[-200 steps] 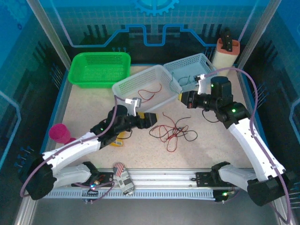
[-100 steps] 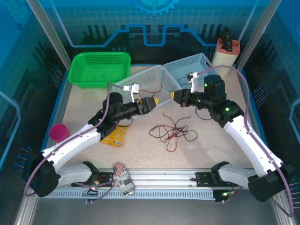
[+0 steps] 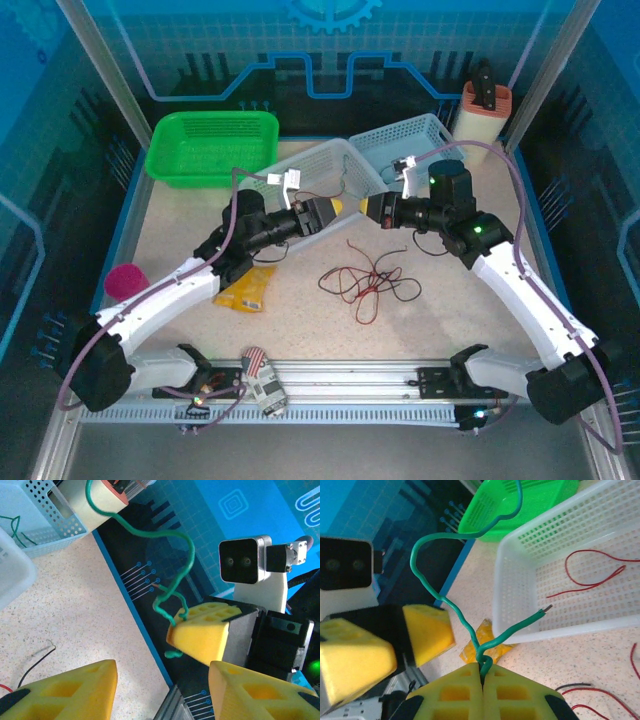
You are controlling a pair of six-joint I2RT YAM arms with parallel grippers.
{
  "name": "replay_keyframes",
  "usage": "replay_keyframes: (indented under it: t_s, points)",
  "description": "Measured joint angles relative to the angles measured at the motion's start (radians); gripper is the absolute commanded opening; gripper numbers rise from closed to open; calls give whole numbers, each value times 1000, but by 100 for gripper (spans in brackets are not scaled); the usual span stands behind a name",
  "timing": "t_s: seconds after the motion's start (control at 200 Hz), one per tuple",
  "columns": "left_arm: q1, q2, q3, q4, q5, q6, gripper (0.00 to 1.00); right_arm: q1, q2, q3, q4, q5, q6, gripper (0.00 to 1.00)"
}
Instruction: Untangle the cables
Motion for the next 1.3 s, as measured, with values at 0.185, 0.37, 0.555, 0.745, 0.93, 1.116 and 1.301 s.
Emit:
replay_keyframes:
  t_s: [0.185,0.37,0.555,0.745,0.93,1.116,1.301]
  points:
    - [0,-9,-14,-32,-4,23,53,-118,56,-34,65,92,110,0]
    - [1,-48,-37,-118,-18,75,55,-256,204,-76,167,168,254,0]
    - [1,-74,-64,-154,-21,114,57,-306,406,-17,255,185,318,0]
    - [2,-75,-94,-172,-26,125,58,-343,620,140,332,187,385,0]
    - [7,-75,-94,-180,-24,129,58,-348,797,318,369,198,455,0]
    - [15,-75,-92,-200,-24,140,58,-349,923,433,381,211,511,0]
    - [16,-75,-90,-227,-24,151,58,-349,996,481,370,212,547,11]
